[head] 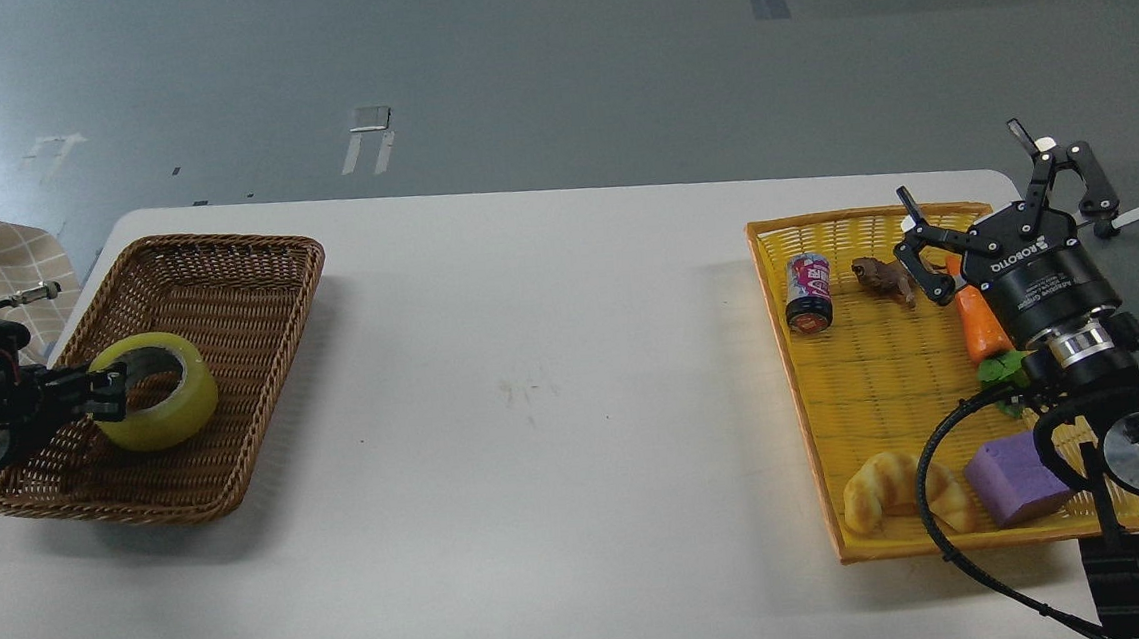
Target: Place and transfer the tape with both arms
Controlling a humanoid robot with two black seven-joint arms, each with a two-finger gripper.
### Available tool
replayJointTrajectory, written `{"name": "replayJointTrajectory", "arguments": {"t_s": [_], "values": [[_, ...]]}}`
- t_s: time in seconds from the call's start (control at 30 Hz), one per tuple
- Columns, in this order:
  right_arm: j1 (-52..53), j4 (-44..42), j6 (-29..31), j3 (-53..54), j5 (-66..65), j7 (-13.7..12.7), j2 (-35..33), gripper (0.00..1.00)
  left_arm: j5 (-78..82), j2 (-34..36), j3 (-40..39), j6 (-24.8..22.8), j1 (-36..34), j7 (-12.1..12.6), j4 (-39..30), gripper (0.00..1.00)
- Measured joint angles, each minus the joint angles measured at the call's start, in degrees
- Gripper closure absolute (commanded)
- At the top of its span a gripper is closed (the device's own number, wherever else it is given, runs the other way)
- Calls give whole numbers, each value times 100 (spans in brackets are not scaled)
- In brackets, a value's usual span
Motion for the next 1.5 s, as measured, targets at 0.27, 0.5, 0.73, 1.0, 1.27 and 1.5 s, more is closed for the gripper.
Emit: {"name": "replayJointTrajectory", "arguments": {"t_s": [0.27, 0.5, 0.73, 1.0, 1.27, 1.5], "values": [[0, 0, 0, -1, 0, 0, 27, 1, -85, -42, -2, 9, 41, 23, 0, 8], [0, 0, 0, 18, 0, 0, 22, 1, -1386, 159, -33, -11, 3, 19, -138, 3], [0, 10, 2, 17, 0, 0, 21, 1, -2667, 598, -133, -135, -632, -512, -602, 3], [98, 46, 2, 17, -10, 0, -1, 1, -5618, 239, -225, -497, -1631, -578, -693, 2], [422, 39, 2, 28, -14, -17, -35, 0, -7820, -682, -875, -938, -1983, -610, -690, 2], [1006, 2, 2, 24, -12, -27, -38, 0, -8853, -1539, -1579, -1362, -1900, -640, -691, 2]]}}
